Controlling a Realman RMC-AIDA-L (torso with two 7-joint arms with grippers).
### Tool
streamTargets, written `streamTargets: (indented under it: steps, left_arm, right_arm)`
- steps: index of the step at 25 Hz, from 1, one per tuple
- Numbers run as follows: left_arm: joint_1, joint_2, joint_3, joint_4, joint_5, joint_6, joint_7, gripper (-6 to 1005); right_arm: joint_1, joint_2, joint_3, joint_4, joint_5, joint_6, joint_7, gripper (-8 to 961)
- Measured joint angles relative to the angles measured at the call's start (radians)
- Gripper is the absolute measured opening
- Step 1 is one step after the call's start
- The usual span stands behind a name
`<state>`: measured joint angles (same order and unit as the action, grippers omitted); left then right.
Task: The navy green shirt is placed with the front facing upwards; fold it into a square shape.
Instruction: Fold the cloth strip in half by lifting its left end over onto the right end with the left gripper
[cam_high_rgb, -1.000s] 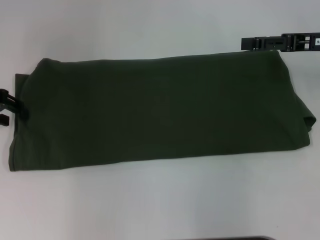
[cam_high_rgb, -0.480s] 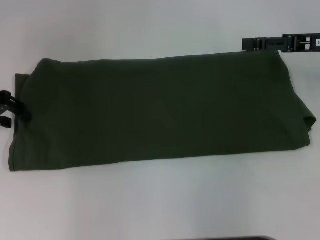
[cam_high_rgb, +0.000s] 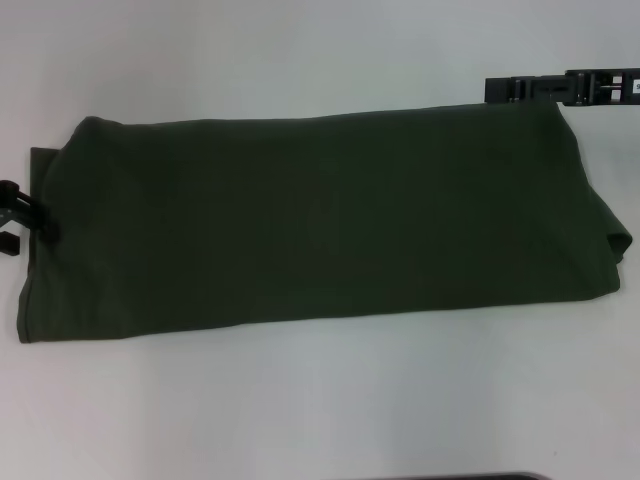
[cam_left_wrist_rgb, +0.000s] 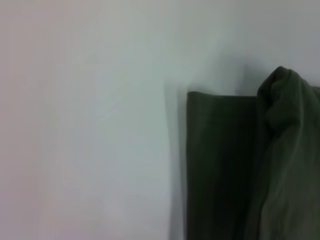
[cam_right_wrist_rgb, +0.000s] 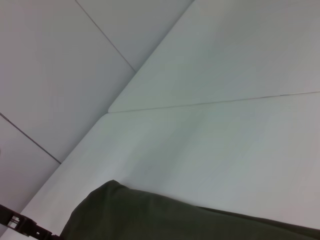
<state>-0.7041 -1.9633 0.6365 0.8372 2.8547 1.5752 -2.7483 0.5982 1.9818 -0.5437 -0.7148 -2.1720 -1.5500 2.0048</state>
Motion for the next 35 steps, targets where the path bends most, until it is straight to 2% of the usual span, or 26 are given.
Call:
streamTargets:
  steps: [35]
  left_arm:
    - [-0.003,-0.002,0.005,-0.024,0.0,-0.011,-0.01,533]
  right_arm:
    - [0.001,0.0,0.001,0.0,-0.002,0.002,0.0,804]
